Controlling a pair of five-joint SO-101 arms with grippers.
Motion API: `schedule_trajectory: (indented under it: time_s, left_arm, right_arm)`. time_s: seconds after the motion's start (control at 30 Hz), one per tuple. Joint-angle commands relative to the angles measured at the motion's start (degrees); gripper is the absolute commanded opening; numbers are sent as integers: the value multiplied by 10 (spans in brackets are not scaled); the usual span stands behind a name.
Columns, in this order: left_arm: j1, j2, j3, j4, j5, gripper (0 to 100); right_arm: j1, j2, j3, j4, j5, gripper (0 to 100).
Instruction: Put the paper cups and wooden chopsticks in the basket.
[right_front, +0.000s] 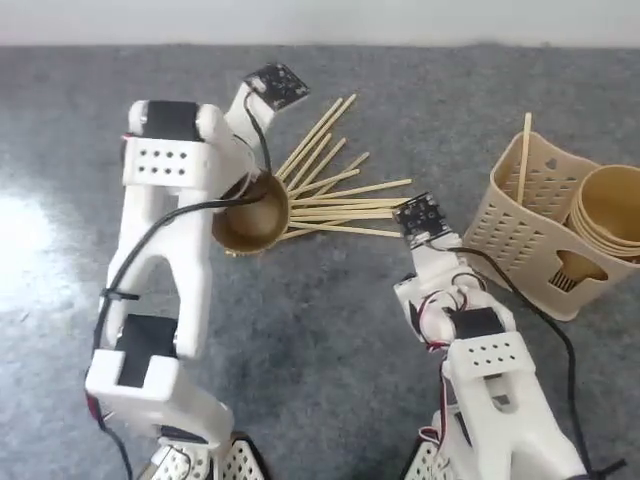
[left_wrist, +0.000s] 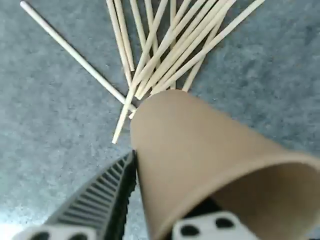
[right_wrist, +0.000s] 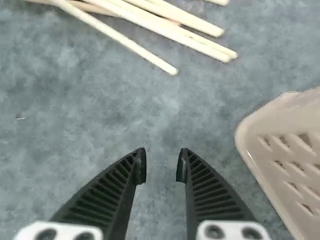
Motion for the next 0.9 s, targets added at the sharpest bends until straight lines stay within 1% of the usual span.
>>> schedule_trajectory:
  time_s: [0.0,0.2,0.33,0.63,0.87]
  left_arm:
    - [55,-5,30,20,-17,9]
    - [153,-40,144,19,-18,9]
    - [200,-47,198,0,-19,9]
    - [238,-45,270,-140,-18,9]
    - [242,-45,348,-232,-17,12]
  right_arm:
    - [41,1,-25,-35,-19,111]
    - [108,1,-25,-56,-70,111]
    - [123,1,-26,-58,-95,111]
    - [124,0,-26,-58,-96,111]
    - [123,0,-26,-58,-95,111]
